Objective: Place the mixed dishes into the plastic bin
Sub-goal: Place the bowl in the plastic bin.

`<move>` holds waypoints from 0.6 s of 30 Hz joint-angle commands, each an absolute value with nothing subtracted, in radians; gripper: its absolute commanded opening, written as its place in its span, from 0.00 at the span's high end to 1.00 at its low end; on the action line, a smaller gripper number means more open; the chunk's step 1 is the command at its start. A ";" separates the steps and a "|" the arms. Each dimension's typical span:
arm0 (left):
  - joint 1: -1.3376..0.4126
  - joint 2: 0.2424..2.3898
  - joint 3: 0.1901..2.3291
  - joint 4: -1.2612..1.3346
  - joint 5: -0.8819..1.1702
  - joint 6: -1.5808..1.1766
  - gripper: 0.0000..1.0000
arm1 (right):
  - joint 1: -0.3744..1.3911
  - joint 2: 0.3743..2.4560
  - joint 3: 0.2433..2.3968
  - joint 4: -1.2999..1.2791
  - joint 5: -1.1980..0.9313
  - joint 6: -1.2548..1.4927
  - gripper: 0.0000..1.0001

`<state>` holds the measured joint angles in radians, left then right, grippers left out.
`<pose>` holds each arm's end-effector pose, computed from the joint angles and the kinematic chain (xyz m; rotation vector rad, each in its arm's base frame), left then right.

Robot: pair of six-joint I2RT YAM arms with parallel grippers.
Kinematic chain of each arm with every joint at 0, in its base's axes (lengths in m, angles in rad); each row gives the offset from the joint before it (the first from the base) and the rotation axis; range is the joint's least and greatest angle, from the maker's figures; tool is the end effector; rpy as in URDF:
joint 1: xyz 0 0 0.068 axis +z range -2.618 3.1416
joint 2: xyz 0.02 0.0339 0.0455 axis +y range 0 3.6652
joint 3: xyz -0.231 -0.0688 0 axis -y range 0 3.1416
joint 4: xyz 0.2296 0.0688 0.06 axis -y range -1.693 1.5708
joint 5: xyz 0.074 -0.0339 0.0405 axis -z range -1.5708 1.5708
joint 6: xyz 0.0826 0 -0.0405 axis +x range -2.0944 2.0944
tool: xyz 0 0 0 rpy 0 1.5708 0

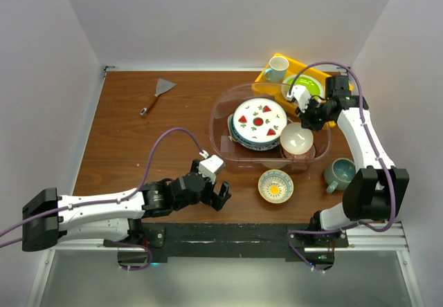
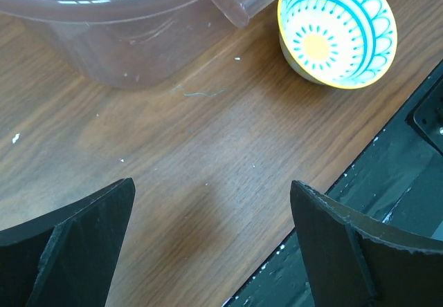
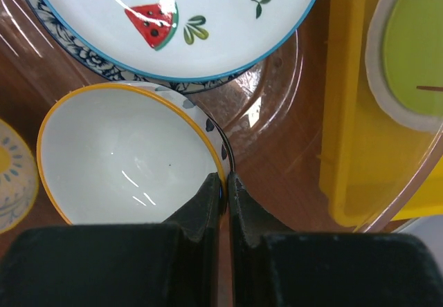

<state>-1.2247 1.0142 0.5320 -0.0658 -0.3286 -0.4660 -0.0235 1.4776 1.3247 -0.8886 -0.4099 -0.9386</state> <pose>0.1130 -0.2347 0.1770 0.6102 2.0707 -0.6661 0.3109 0.0256 0.2386 -1.2240 2.1687 0.1464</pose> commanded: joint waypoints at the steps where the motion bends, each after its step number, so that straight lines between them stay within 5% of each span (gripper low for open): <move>1: -1.218 1.026 0.534 0.023 -0.307 -0.483 0.00 | -0.023 1.493 1.347 -0.864 -0.339 -0.989 1.00; 9: -1.218 1.038 0.534 0.041 -0.284 -0.483 0.00 | -0.012 1.508 1.286 -0.804 -0.305 -0.994 1.00; 18: -1.218 1.045 0.529 0.106 -0.261 -0.505 0.00 | 0.020 1.513 1.212 -0.782 -0.287 -1.006 0.85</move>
<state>-1.2240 1.0454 0.5304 0.0086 -0.2794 -0.4774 0.0013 1.5196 1.2190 -0.8219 -0.2893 -0.9924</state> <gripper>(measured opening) 0.997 0.118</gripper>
